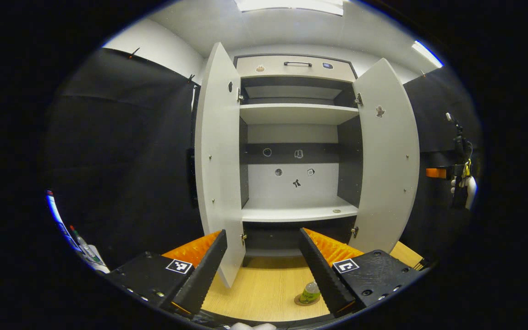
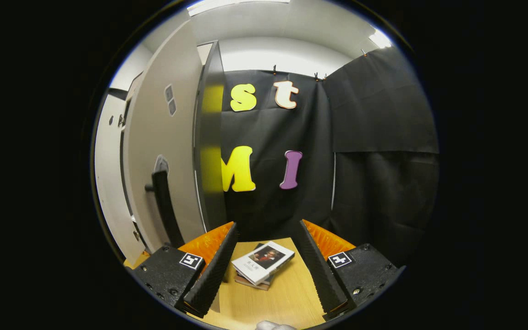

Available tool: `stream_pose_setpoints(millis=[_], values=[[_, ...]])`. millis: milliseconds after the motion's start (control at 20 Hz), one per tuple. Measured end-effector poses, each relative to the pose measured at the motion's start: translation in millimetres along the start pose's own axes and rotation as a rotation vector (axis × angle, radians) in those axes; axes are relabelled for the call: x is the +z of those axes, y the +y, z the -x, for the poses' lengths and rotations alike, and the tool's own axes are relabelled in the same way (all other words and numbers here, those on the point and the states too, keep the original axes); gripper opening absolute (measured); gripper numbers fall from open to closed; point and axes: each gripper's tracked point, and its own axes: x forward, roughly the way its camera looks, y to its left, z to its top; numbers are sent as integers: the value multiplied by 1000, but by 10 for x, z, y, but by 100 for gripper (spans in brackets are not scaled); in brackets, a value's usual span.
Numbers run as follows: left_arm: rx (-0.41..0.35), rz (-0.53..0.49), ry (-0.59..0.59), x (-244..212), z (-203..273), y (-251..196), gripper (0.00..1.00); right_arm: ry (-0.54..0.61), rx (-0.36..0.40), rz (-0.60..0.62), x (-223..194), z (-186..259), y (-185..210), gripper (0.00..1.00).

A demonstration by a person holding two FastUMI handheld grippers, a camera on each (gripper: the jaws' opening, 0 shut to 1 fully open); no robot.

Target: Grasp the bottle in the cabinet with the left hand and place it on the coaster, then close the right door with the right hand and the left door with the left hand.

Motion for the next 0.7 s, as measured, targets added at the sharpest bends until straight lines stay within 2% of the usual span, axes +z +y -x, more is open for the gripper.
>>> stream_pose_setpoints(millis=[150, 350, 450, 550, 600, 650, 700], values=[[22, 5, 12, -15, 93, -151, 95, -4, 73, -24, 56, -108, 98, 82], [50, 5, 11, 39, 168, -242, 95, 9, 180, -51, 37, -218, 438, 80], [66, 4, 14, 39, 187, -236, 93, 25, 275, -63, 22, -201, 741, 82], [82, 7, 20, 35, 187, -217, 93, 29, 265, -52, -5, -206, 796, 83], [89, 9, 19, 41, 210, -206, 95, 36, 266, -26, 5, -164, 828, 78], [96, 11, 19, 37, 212, -190, 95, 25, 263, -17, 49, -170, 860, 78], [103, 15, 21, 30, 210, -173, 92, 29, 262, 2, 46, -160, 908, 78]])
